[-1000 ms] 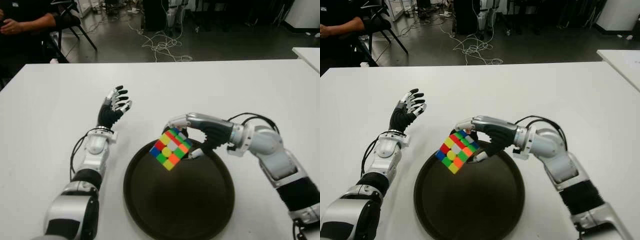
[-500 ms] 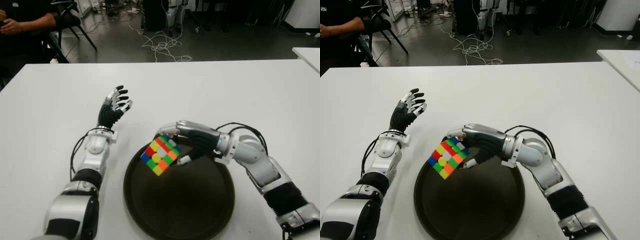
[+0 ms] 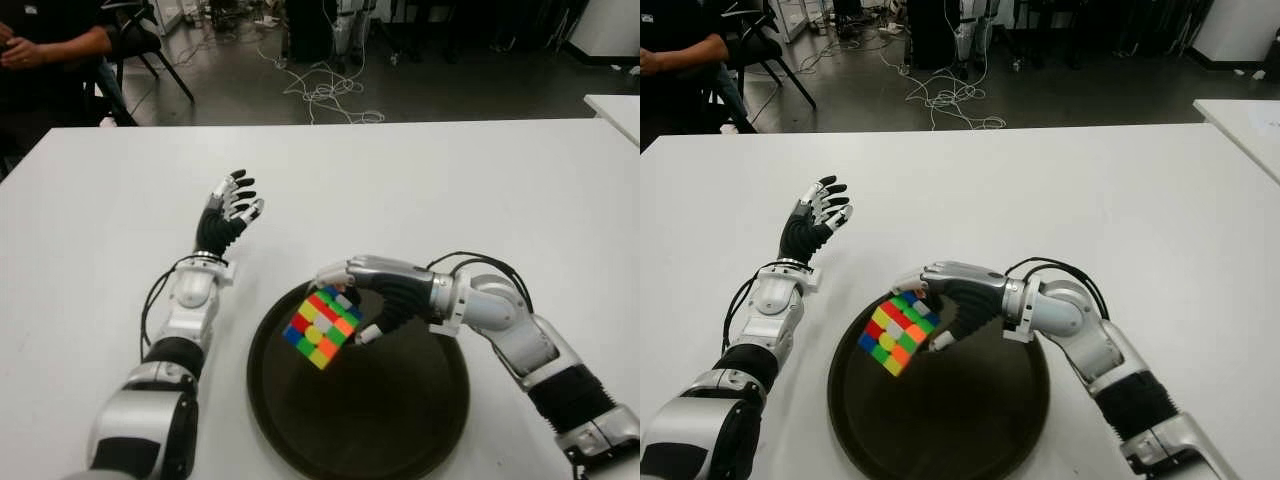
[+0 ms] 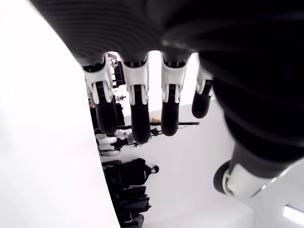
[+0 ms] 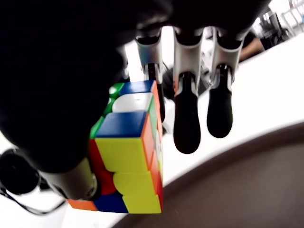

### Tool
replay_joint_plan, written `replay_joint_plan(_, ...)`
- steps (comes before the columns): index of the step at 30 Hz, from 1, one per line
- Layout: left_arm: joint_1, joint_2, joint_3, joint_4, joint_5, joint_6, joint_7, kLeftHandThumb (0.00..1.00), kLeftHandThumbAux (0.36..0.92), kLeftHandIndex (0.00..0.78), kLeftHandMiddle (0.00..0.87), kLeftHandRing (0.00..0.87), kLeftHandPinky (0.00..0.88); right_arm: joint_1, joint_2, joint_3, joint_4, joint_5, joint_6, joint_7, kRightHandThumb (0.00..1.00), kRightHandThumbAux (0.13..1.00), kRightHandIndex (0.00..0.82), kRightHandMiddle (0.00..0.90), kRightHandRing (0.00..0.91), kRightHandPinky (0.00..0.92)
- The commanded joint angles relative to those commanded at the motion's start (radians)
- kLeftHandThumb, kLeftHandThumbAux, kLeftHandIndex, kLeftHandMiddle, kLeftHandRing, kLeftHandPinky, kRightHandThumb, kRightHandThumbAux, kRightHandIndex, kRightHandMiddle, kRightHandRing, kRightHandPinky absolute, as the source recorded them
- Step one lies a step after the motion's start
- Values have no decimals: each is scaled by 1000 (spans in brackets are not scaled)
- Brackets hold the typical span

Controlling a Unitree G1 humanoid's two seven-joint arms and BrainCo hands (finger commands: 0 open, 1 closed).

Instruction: Pick up the Rubik's Cube and put it in the plate

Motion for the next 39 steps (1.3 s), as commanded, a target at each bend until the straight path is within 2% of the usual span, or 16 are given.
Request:
replay_joint_plan(9,3,-3,0,-9,-4,9,-3,218,665,154,211,210,180,1,-20,4,-39,-47,34,12,697,735,420,637,679,678)
replay_joint_plan(17,5,-4,-1,-9,-2,6,2,214,649,147,208,208,176,10,-19,2,-64,-86,54,-8,697,735,418,597,641,628)
replay_joint_plan(26,6,-3,-1,-9,0,-2,8,237,657,142,201,210,206,19,-16,-3,-81,-120,60,-42,697,736,416,485,481,491)
replay_joint_plan(33,8,-4,0,-12,-2,1,10,231,659,141,199,208,202,43,-2,-24,-91,-129,51,-112,700,736,410,407,415,433)
replay_joint_plan(39,7,-2,-1,-11,-1,2,11,225,649,144,203,203,181,46,8,-31,-69,-115,20,-159,699,739,399,331,343,338)
